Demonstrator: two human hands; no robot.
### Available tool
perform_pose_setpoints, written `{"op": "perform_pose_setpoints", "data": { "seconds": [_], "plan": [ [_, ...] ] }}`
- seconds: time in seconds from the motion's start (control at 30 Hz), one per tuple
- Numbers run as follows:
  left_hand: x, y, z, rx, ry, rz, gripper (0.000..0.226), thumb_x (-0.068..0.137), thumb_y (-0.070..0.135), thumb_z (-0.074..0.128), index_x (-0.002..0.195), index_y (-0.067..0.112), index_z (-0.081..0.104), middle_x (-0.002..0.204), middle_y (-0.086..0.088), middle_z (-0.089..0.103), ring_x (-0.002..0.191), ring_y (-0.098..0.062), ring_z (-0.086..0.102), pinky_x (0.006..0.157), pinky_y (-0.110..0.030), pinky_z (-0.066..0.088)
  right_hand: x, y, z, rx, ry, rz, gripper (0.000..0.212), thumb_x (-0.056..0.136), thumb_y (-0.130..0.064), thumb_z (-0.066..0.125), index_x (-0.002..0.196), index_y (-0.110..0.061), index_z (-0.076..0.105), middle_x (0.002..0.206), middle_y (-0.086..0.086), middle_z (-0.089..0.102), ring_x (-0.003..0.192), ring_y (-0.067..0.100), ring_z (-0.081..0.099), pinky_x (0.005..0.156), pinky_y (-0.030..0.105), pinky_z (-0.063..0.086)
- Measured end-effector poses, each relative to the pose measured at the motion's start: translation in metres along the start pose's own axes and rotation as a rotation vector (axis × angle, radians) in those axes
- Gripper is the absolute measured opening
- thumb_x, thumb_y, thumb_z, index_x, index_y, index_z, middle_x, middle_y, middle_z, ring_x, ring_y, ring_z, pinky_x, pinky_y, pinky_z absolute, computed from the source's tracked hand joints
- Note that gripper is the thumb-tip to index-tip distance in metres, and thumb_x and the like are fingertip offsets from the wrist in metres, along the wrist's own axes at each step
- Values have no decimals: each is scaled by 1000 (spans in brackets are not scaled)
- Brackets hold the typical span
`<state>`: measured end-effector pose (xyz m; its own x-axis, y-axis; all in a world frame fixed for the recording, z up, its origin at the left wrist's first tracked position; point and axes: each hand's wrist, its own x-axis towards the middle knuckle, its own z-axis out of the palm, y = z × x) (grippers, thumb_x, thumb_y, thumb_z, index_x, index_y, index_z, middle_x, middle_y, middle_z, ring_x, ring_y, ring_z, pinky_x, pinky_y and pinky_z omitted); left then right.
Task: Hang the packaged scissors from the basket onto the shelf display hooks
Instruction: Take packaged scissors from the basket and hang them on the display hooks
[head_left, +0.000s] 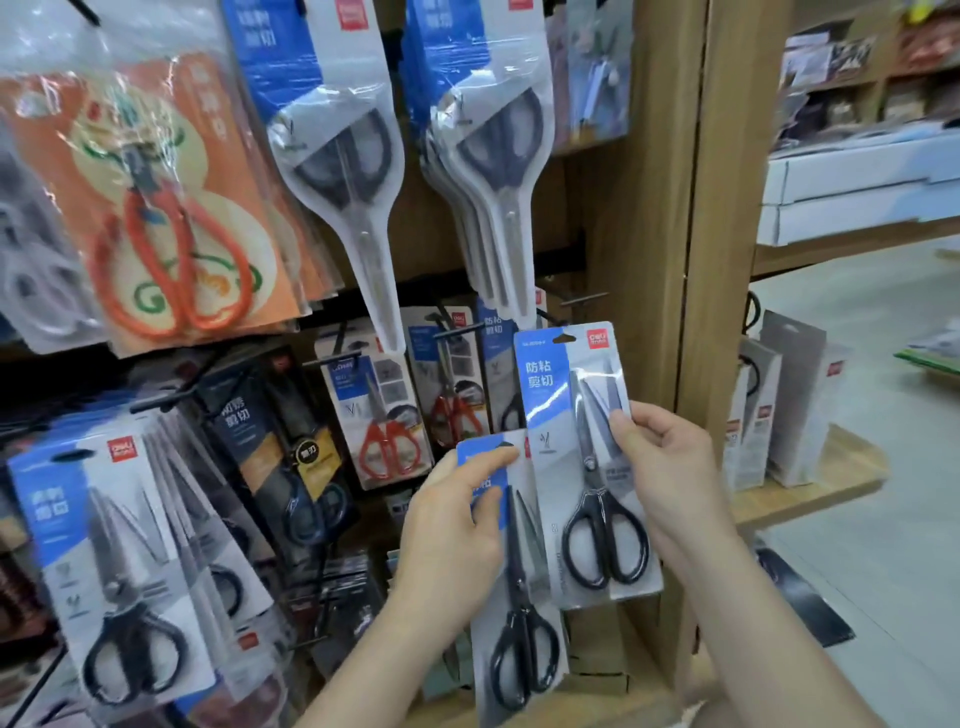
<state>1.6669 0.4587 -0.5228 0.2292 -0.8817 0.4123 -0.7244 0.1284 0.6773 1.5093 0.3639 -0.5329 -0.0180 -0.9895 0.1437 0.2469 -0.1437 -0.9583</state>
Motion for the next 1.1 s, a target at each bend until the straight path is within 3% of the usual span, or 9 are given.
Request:
{"op": "perform_pose_setpoints", "data": {
  "seconds": [0.13, 0.33, 0.5, 0.63, 0.77, 0.83, 0.93, 1.03, 1.1],
  "plan": [
    [1, -2, -4, -36, 24, 32, 48, 101, 1, 46, 129, 39, 56, 127, 21, 47, 110, 25, 41, 85, 9, 26, -1, -2, -2, -6, -20, 0, 18, 99, -11, 57, 97, -16, 74, 84, 3, 78, 76, 19, 74, 71, 36, 60],
    [-1, 1, -7, -53, -10, 88, 60, 99, -3, 46, 120, 53, 49, 125, 24, 50, 111, 28, 39, 86, 8, 26, -4, -4, -5, 34, -28, -41, 19, 99, -12, 57, 96, -20, 74, 89, 2, 79, 83, 18, 75, 73, 34, 60],
    [-4, 1, -9, -69, -32, 79, 62, 100, 0, 46, 117, 59, 46, 119, 25, 51, 76, 11, 51, 79, 1, 38, 6, -9, 1, 28, -20, -11, 20, 98, -11, 59, 89, -19, 76, 83, 5, 78, 76, 19, 74, 68, 34, 60],
    [-3, -2, -13, -47, -20, 85, 62, 100, 0, 46, 118, 59, 42, 127, 27, 47, 113, 30, 36, 88, 9, 25, 19, -10, 3, -32, -13, 2, 15, 98, -15, 60, 94, -20, 73, 80, 0, 78, 74, 14, 75, 60, 29, 57],
    [-7, -5, -19, -35, 1, 73, 63, 99, 0, 48, 121, 58, 38, 127, 31, 45, 115, 35, 29, 88, 9, 25, 40, -4, 14, -135, -16, -12, 19, 96, -13, 60, 85, -19, 73, 73, -2, 75, 68, 11, 69, 63, 24, 54],
    [-9, -5, -20, -45, -3, 63, 65, 99, 2, 50, 121, 62, 36, 128, 40, 41, 123, 28, 32, 96, 0, 34, 53, 2, 21, -201, -26, 1, 23, 96, -13, 59, 78, -20, 72, 77, 1, 72, 75, 17, 66, 71, 28, 52],
    [-11, -6, -18, -120, -34, -18, 66, 99, 5, 52, 128, 63, 38, 135, 31, 49, 114, -16, 58, 96, -31, 50, 75, 8, 29, -252, -25, 40, 22, 96, -20, 60, 78, -25, 71, 84, -1, 74, 88, 27, 71, 85, 41, 58],
    [-9, -7, -15, -270, -20, -111, 67, 97, 3, 56, 127, 61, 39, 122, 12, 65, 91, -10, 67, 83, -26, 58, 90, 13, 34, -293, -17, 85, 24, 95, -22, 62, 72, -23, 69, 77, -2, 71, 84, 28, 70, 81, 41, 57],
    [-6, -6, -14, -411, -18, -213, 62, 95, 2, 61, 128, 51, 42, 102, 6, 75, 86, -7, 71, 75, -24, 59, 97, 14, 41, -280, -20, 107, 21, 95, -25, 62, 78, -18, 72, 72, 0, 68, 69, 24, 64, 60, 32, 54]
  ]
}}
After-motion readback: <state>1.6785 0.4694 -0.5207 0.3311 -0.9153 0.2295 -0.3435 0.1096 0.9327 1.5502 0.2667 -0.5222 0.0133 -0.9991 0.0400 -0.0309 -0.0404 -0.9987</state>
